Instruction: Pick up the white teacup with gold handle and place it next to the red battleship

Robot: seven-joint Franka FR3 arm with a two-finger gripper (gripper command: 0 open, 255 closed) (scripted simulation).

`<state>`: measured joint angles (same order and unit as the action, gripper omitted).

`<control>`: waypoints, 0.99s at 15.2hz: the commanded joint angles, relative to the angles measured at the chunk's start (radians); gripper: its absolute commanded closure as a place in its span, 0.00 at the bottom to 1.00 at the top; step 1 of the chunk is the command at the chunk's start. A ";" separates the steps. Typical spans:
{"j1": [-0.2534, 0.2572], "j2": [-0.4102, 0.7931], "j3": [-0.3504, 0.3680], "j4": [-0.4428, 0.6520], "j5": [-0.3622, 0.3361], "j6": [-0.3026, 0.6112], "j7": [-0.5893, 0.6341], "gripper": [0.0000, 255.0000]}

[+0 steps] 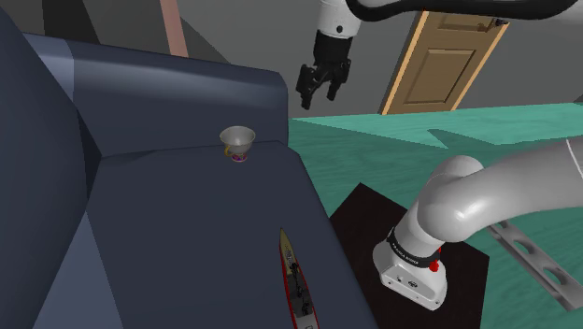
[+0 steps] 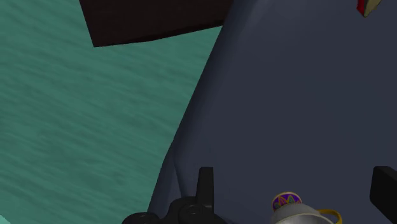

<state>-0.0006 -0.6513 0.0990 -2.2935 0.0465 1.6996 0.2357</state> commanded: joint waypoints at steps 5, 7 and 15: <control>-0.005 0.205 0.096 0.058 -0.048 0.138 0.095 0.00; -0.010 0.278 0.126 0.086 -0.075 0.176 0.131 0.00; -0.014 0.595 0.221 0.255 -0.242 0.270 0.302 0.00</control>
<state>-0.0145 -0.0990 0.3113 -2.0622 -0.1685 1.9592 0.5151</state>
